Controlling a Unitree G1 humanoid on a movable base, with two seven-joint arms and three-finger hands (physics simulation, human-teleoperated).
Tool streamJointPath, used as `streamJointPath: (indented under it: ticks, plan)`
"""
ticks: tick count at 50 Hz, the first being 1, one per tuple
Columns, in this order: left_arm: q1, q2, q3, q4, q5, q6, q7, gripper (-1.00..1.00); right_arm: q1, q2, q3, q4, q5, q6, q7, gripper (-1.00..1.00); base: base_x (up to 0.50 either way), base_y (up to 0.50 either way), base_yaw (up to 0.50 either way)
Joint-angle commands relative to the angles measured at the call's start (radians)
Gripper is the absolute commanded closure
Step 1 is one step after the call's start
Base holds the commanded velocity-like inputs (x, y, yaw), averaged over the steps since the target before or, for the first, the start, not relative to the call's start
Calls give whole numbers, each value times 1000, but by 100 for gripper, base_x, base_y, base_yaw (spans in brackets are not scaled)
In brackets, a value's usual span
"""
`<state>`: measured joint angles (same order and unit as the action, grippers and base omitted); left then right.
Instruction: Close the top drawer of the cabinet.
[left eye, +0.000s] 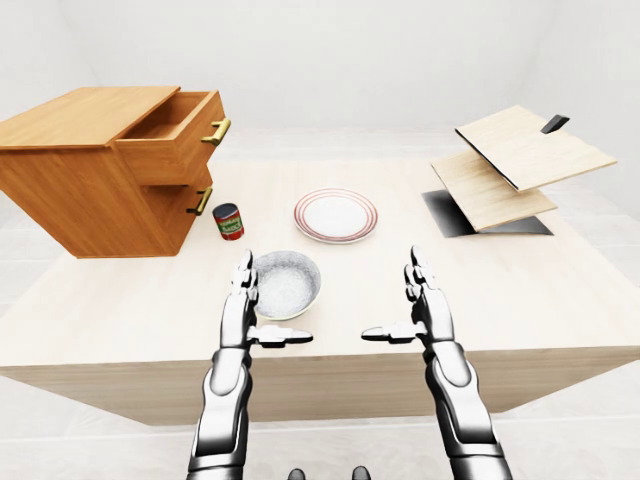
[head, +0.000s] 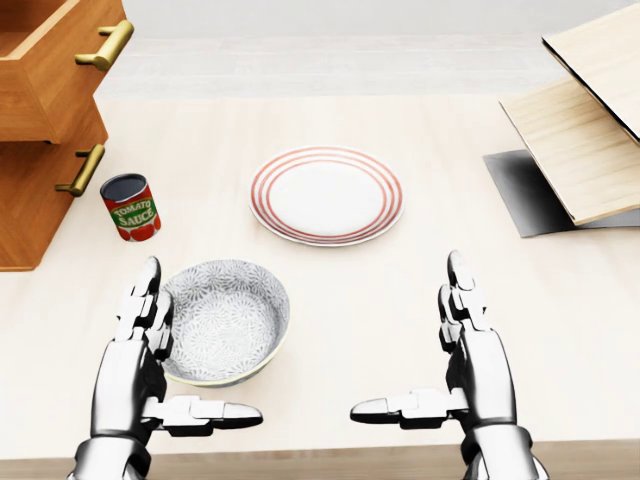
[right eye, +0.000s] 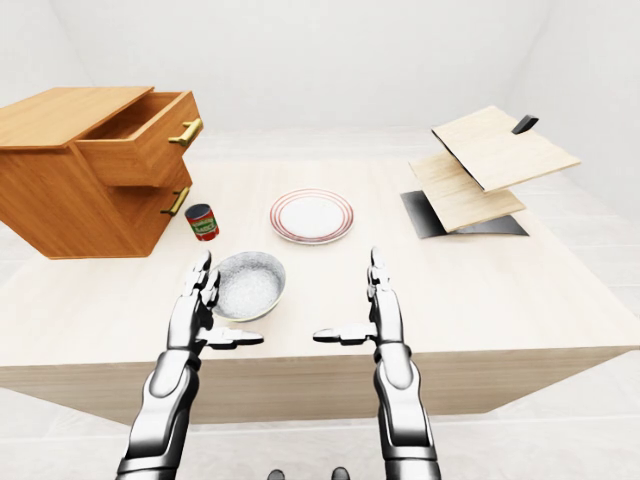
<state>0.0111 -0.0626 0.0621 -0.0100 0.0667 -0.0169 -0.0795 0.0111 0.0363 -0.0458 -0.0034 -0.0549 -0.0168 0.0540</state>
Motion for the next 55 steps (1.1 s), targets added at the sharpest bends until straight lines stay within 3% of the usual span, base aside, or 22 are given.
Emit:
streamJointPath:
  ticks: [1,2,3,4,10,18,20,21,22,24,25,27,30,33,36,38,41,42,45,48,50,55]
  plan:
    - [-18,-32,62,7,43,21,-84,-100,-29,9,-70,58,-15,-7,51,-100,0,0,0]
    - [-26,-24,58,22,-31,75,-112,-100,-25,-3,-58,62,-19,-11,35,-100,0,0,0]
    - [-24,-12,45,22,-44,76,-98,-100,-25,-11,-50,62,-11,-11,28,-100,0,0,0]
    - [-17,3,24,25,-22,45,-72,-100,-26,-17,-45,72,-5,-17,17,-100,0,0,0]
    - [-17,43,-10,36,-67,42,-45,-100,-23,-36,-19,60,29,-8,-6,-100,0,0,0]
    - [6,59,-39,-5,-79,29,-23,-100,-10,-42,-14,14,67,3,-25,-100,0,0,0]
    - [41,55,-42,-101,-99,47,-16,-100,11,-48,-27,-85,85,51,-35,-100,0,0,0]
    - [80,64,-74,-165,-68,43,-26,-100,23,-57,-35,-132,88,85,-41,-100,0,0,0]
    - [98,61,-76,-233,-69,104,-15,-100,35,-62,-44,-185,101,104,-38,-100,0,0,0]
    - [109,81,-104,-365,-60,104,-42,-100,39,-68,-65,-260,119,104,-45,-100,0,0,0]
    - [106,90,-126,-371,33,104,3,-100,38,-71,-67,-282,122,104,-44,-100,0,0,0]
    - [105,47,-118,-474,-40,104,-8,-100,26,-78,-76,-357,124,104,-53,-100,0,0,0]
    - [57,60,-137,-589,-12,104,9,-100,3,-94,-94,-461,130,104,-53,-100,0,0,0]
    - [-6,39,-127,-673,-34,104,24,-100,-22,-108,-124,-493,128,104,-53,-100,0,0,0]
    - [-29,57,-141,-730,-10,104,33,-100,-42,-113,-144,-537,130,104,-55,-100,0,0,0]
    - [-64,57,-113,-758,-31,104,26,-100,-61,-119,-161,-581,141,104,-58,-100,0,0,0]
    - [-83,63,-115,-777,-35,104,25,-100,-67,-120,-167,-585,142,104,-53,-100,0,0,0]
    - [-107,69,-109,-760,5,104,63,-100,-75,-117,-181,-560,142,104,-64,-100,0,0,0]
    - [-161,61,-72,-795,-20,104,62,-100,-88,-125,-179,-606,150,104,-70,-100,0,0,0]
    - [-212,89,-56,-787,20,104,97,-100,-106,-138,-191,-639,158,104,-71,-100,0,0,0]
    - [-248,87,-11,-775,4,104,97,-100,-120,-144,-205,-682,173,104,-74,-100,0,0,0]
    - [-323,114,4,-833,2,104,114,-100,-162,-169,-225,-726,186,104,-76,-100,0,0,0]
